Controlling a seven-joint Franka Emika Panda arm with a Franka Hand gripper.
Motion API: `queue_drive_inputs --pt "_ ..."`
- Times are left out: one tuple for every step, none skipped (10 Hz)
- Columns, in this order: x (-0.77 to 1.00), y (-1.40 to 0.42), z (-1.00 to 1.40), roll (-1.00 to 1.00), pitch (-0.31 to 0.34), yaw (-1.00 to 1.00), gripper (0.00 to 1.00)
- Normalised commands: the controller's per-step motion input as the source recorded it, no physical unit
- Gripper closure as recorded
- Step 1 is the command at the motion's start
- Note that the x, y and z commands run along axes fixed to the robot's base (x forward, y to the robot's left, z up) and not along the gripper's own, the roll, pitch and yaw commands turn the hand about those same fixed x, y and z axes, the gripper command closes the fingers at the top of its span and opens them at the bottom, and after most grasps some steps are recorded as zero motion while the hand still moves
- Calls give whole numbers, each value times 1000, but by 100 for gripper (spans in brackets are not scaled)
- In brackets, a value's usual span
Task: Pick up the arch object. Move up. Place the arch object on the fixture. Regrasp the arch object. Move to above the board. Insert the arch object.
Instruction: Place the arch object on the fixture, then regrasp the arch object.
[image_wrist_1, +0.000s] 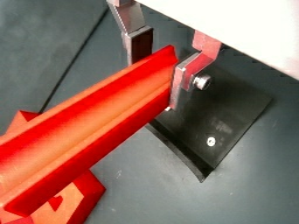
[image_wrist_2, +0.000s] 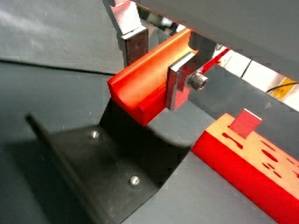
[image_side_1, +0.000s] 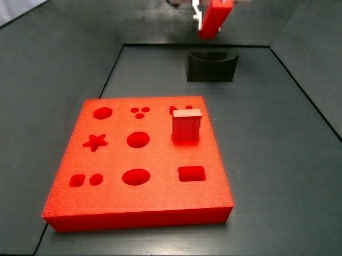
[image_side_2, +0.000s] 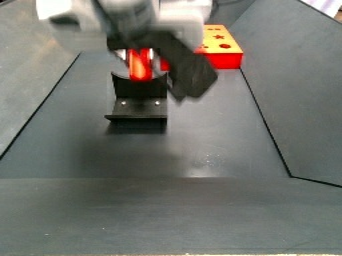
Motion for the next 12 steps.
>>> queue_drive_inputs --pt "154 99 -1000 -778 40 -131 100" --pt "161 101 -1000 -668 37 -123 100" --pt "176 114 -1000 -399 40 -107 100" --pt "181 115 -1000 -304 42 -103 100" --pt "188 113 -1000 -203 43 -96 100" --pt "166 106 -826 -176 37 -95 100" --pt "140 90 -659 -168 32 -93 100" --pt "107 89 -579 -128 33 -82 100" --pt "94 68 -579 -123 30 -78 100" --pt "0 -500 -167 0 0 0 100" --pt "0 0 0 0 0 0 0" --pt "0 0 1000 -44 -26 23 0"
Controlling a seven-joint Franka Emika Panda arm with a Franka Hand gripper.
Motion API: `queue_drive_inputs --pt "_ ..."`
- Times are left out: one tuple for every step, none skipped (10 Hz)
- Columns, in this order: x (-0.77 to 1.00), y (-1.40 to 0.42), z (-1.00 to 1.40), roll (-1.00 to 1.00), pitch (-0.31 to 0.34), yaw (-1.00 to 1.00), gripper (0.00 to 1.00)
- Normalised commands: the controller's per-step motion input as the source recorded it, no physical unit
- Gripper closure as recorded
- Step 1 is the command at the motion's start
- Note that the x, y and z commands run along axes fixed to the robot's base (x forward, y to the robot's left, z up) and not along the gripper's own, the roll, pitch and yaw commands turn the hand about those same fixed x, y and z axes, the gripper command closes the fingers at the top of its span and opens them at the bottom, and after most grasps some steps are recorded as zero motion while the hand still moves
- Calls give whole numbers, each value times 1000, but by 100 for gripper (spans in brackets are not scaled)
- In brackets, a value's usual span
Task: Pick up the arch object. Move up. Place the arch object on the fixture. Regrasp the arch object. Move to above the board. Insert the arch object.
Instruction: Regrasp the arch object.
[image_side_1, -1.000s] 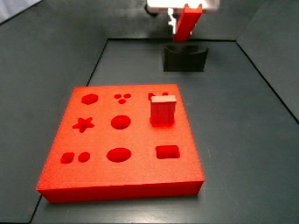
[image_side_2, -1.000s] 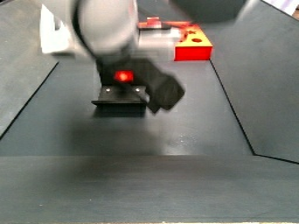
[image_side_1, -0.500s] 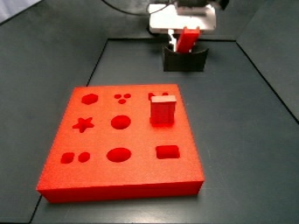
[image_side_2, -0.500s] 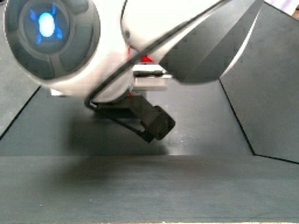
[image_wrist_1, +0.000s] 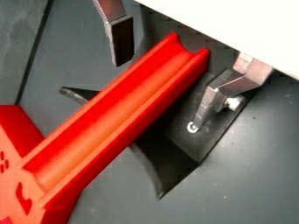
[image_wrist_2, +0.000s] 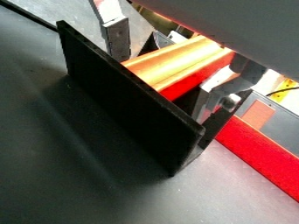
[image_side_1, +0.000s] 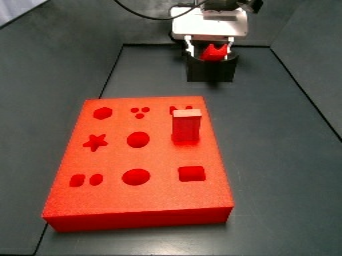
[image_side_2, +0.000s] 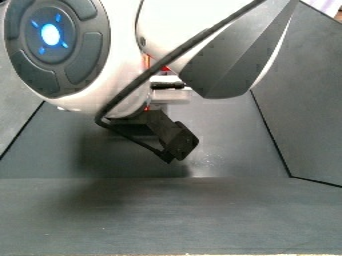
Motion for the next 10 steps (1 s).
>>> queue_drive_inputs --pt "-6 2 1000 -34 -23 29 0" --pt "-24 0 1000 -10 -7 38 0" --pt "-27 -5 1000 17 7 41 0" --pt "-35 -6 1000 38 35 39 0" --pt "-36 -2 872 43 55 32 0" --pt "-32 3 697 46 74 22 0" --pt "-29 1 524 46 89 11 0" --pt "-26 4 290 37 95 -10 0" --pt "10 -1000 934 1000 64 16 0" --pt "14 -1000 892 1000 64 15 0"
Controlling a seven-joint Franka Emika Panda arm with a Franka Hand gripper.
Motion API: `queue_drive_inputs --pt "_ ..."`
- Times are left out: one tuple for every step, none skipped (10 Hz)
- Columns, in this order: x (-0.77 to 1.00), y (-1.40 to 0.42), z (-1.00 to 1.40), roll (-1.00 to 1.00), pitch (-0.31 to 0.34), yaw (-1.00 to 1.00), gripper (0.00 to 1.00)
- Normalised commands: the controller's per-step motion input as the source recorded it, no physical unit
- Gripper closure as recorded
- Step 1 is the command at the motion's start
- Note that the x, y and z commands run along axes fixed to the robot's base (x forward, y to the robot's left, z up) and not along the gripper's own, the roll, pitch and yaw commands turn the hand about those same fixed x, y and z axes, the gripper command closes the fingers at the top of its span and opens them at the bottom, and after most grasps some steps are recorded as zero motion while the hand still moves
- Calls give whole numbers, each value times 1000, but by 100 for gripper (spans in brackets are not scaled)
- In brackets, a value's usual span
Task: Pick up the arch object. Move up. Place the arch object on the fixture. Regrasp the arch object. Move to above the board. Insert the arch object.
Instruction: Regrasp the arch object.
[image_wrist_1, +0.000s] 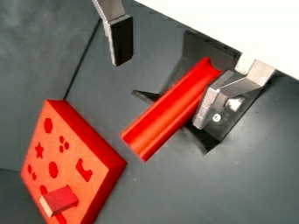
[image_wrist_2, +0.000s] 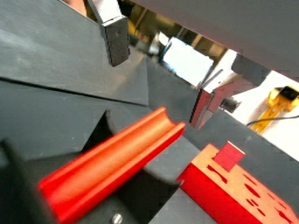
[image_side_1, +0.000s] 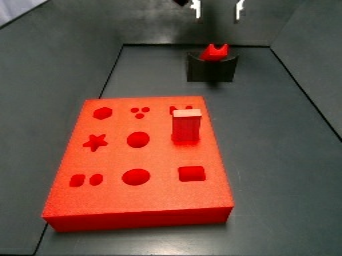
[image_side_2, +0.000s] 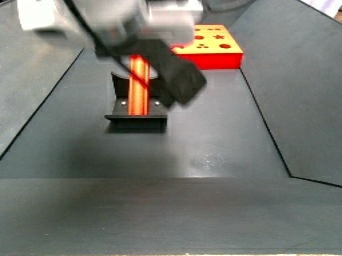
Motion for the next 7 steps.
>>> queue_drive_inputs --pt "-9 -1000 867 1000 54 14 0" --pt "-41 -1000 836 1000 45 13 0" --pt "-64 -1000 767 1000 37 13 0" --pt "-67 -1000 724 1000 35 12 0" --pt "-69 -1000 601 1000 32 12 0" --pt "-64 -859 397 1000 29 12 0" --pt "-42 -597 153 1000 24 13 0"
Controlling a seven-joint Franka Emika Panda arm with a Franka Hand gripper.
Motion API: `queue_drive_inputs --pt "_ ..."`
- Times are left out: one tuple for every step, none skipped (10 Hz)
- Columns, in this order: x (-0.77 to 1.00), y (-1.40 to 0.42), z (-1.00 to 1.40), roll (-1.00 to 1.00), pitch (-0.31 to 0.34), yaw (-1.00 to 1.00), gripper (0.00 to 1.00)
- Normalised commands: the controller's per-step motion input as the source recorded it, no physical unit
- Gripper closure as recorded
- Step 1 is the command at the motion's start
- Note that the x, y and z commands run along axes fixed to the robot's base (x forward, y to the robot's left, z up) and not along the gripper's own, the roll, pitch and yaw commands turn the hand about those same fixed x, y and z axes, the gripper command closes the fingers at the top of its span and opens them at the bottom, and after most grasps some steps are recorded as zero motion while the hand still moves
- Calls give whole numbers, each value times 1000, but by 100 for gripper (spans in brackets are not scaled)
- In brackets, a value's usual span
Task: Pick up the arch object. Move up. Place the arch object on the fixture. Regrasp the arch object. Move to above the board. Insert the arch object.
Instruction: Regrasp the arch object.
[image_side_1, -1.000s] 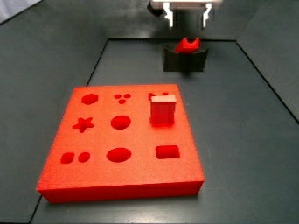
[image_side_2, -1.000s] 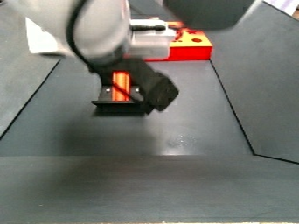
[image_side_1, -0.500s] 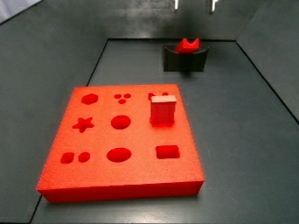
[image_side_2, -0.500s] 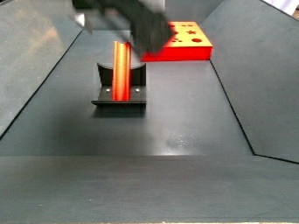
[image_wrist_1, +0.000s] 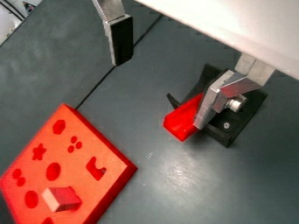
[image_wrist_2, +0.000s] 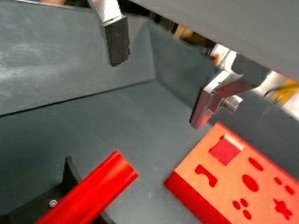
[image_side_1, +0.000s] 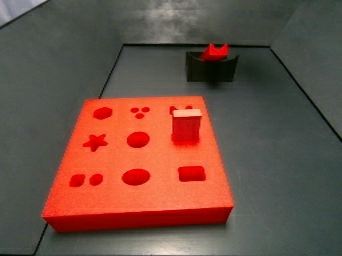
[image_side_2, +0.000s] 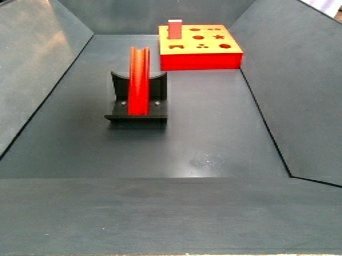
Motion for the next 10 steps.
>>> queue_drive_inputs --pt "-37 -464 104 1000 22 13 0" --pt "-38 -178 68 1000 18 14 0" --pt "-39 -40 44 1000 13 15 0" --pt "-27 -17 18 1000 8 16 0" --pt "-18 -19 14 1000 4 17 0" --pt "-8 -21 12 1000 1 18 0" --pt "-3 -17 10 1000 0 19 0" --pt "0 -18 11 1000 2 20 0" --pt "-1 -15 8 1000 7 22 0" --pt "10 -22 4 1000 14 24 0"
